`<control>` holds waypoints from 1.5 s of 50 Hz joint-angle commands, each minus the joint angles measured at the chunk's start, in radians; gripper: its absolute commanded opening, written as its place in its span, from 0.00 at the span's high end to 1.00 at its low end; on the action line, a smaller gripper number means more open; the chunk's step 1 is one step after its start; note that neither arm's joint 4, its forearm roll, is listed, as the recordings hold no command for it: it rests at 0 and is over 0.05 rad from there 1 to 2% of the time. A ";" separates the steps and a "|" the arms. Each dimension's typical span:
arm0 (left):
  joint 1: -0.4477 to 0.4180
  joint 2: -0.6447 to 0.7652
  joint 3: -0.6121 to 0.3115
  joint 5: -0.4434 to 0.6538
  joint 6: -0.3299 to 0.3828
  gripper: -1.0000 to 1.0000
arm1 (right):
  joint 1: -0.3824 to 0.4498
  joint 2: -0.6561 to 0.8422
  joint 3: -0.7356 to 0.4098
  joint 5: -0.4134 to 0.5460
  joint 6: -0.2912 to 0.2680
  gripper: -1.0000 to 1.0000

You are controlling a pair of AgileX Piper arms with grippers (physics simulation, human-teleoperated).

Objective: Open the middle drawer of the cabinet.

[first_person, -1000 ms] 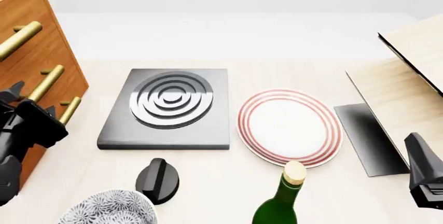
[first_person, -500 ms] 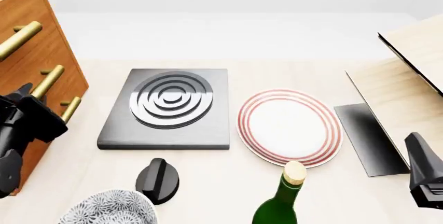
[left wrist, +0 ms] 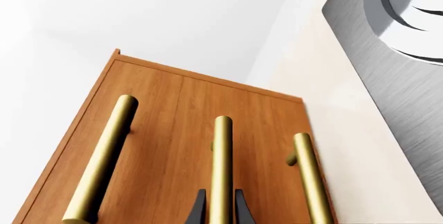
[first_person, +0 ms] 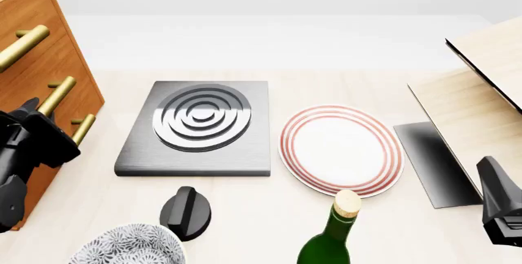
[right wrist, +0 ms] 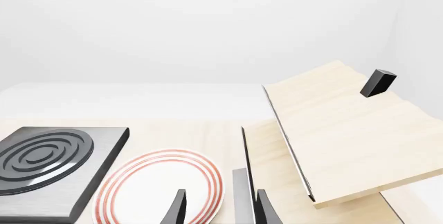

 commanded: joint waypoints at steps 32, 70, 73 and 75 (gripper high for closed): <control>-0.331 -0.025 0.040 0.000 0.106 1.00 | 0.000 0.000 0.000 0.000 0.000 0.00; -0.488 -0.709 0.326 0.403 0.009 0.00 | 0.000 0.000 0.000 0.000 0.000 0.00; -0.493 -1.288 0.326 0.972 -0.017 0.00 | 0.000 0.000 0.000 0.000 0.000 0.00; -0.504 -1.629 0.326 1.317 -0.039 0.00 | 0.000 0.000 0.000 0.000 0.000 0.00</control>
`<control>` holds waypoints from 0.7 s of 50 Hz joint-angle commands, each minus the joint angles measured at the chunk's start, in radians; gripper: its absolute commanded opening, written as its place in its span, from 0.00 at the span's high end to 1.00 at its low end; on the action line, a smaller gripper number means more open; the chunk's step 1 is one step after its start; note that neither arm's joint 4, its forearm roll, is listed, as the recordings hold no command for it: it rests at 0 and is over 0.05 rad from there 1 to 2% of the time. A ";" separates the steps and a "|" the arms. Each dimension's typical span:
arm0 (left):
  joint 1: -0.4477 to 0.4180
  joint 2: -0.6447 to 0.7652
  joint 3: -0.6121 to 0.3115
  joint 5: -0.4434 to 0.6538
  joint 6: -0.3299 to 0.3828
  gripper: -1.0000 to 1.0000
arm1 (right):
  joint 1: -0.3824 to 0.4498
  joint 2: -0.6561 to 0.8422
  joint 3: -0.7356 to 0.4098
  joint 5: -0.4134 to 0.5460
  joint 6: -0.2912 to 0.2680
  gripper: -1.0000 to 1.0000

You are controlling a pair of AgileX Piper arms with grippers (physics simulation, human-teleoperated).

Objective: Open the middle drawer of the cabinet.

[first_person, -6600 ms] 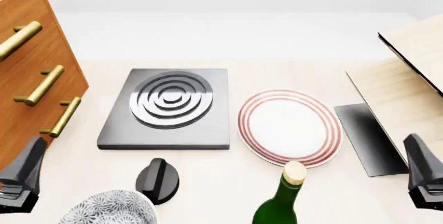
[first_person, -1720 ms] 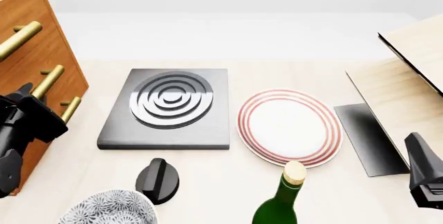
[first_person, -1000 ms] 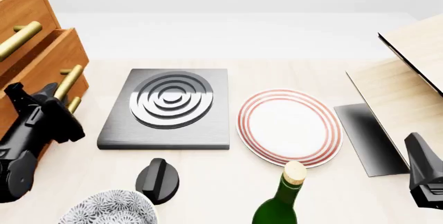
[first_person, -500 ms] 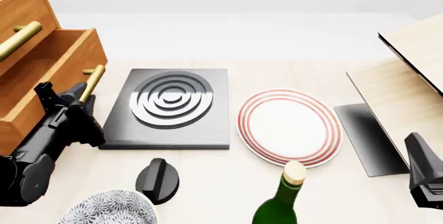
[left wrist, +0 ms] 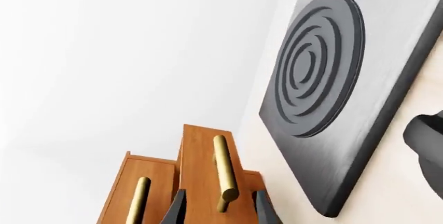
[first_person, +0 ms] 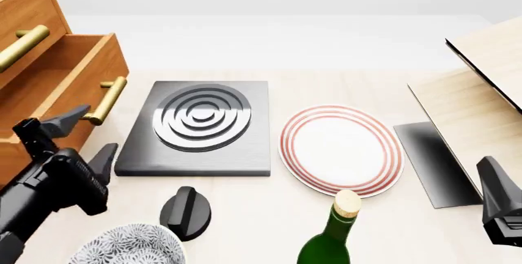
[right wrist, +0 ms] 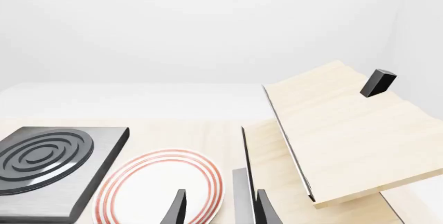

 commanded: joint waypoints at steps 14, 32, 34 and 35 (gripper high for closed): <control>-0.157 -1.127 -0.304 1.312 -0.349 0.00 | 0.000 0.000 0.000 0.000 0.000 0.00; -0.118 -1.045 -0.804 1.694 -0.975 0.00 | 0.000 0.000 0.000 0.000 0.000 0.00; -0.098 -1.026 -0.824 1.700 -1.010 0.00 | 0.000 0.000 0.000 0.000 0.000 0.00; -0.076 -1.004 -0.825 1.705 -1.033 0.00 | 0.000 0.000 0.000 0.000 0.000 0.00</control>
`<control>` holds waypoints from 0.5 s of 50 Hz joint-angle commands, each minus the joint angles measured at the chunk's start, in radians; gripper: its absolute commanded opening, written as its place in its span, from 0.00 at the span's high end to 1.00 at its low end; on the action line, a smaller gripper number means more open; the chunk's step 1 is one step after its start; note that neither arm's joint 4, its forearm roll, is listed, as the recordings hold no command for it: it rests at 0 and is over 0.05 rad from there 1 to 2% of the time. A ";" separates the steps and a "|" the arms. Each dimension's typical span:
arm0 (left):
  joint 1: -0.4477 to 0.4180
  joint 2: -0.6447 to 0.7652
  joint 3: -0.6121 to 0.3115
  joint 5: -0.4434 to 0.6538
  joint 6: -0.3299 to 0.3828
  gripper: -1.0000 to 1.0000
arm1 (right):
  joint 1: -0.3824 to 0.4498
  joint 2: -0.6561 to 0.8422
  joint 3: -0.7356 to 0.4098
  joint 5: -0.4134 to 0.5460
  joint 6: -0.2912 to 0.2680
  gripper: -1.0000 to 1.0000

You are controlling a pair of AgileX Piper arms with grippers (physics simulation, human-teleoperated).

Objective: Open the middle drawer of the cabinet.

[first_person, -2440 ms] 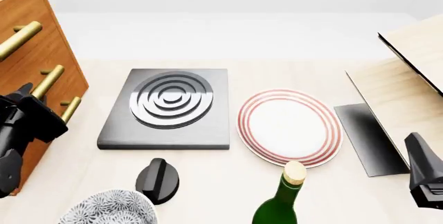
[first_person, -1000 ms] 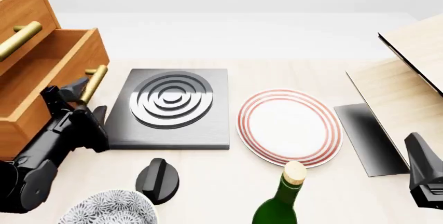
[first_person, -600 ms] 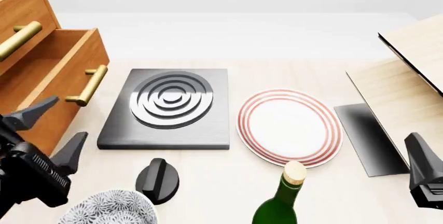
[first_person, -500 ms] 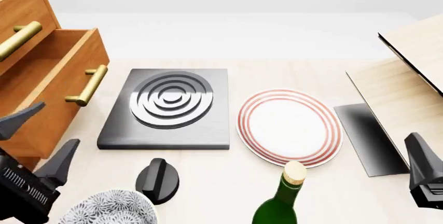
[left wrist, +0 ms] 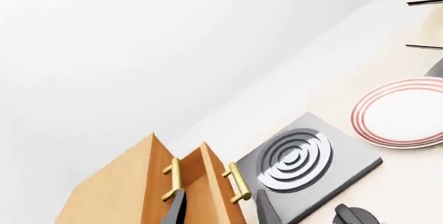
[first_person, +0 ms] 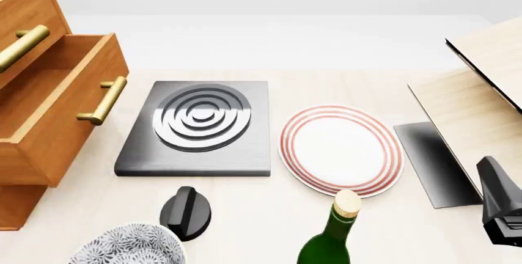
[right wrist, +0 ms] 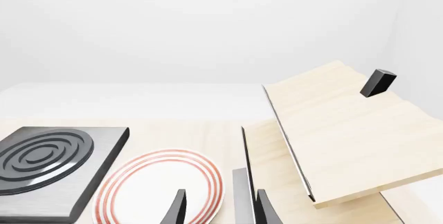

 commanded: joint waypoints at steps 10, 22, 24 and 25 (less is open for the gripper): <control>0.070 0.189 -0.273 0.114 -0.496 0.00 | 0.000 0.000 0.000 0.000 0.000 0.00; 0.058 0.315 -0.308 0.075 -0.673 0.00 | 0.000 0.000 0.000 0.000 0.000 0.00; 0.045 0.326 -0.299 0.056 -0.716 0.00 | 0.000 0.000 0.000 0.000 0.000 0.00; 0.045 0.326 -0.299 0.056 -0.716 0.00 | 0.000 0.000 0.000 0.000 0.000 0.00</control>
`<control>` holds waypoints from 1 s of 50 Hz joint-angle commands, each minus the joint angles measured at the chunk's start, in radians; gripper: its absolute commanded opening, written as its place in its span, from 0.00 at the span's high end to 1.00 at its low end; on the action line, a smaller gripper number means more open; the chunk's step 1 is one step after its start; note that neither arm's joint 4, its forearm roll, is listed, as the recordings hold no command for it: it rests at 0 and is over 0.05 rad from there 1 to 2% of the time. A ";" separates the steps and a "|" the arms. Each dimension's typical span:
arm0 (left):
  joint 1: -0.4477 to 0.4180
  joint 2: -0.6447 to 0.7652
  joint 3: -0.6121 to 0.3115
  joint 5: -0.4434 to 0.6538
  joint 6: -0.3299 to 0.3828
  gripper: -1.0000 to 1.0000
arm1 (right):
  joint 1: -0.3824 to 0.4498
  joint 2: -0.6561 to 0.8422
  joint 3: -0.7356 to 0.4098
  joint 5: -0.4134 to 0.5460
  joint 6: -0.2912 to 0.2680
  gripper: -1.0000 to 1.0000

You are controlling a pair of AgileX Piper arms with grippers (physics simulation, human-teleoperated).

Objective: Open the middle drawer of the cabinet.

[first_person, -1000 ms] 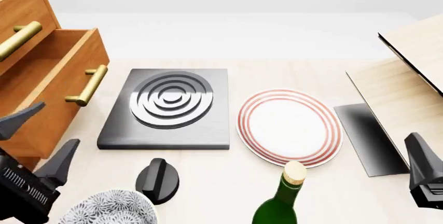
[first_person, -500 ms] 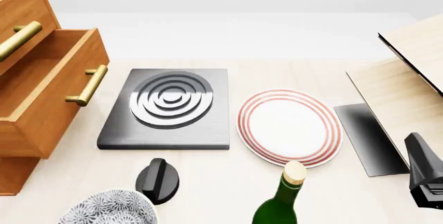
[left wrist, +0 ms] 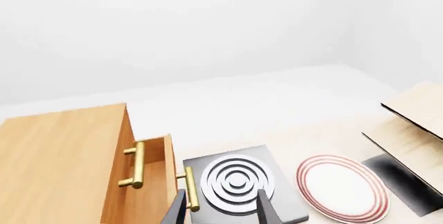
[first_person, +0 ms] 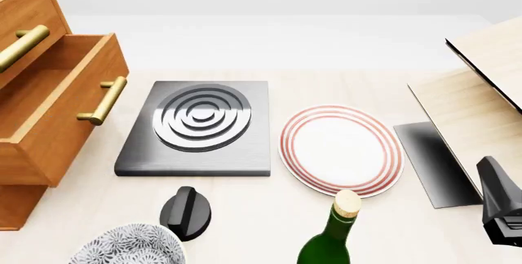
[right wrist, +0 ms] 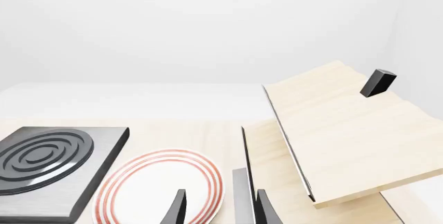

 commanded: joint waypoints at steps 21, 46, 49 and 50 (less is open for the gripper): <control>0.084 0.239 0.067 -0.108 -0.204 0.00 | 0.000 0.000 0.000 0.000 0.000 0.00; 0.184 0.257 0.198 -0.203 -0.157 0.00 | 0.000 0.000 0.000 0.000 0.000 0.00; 0.204 0.259 0.197 -0.207 -0.146 0.00 | 0.000 0.000 0.000 0.000 0.000 0.00; 0.204 0.258 0.198 -0.210 -0.142 0.00 | 0.000 0.000 0.000 0.000 0.000 0.00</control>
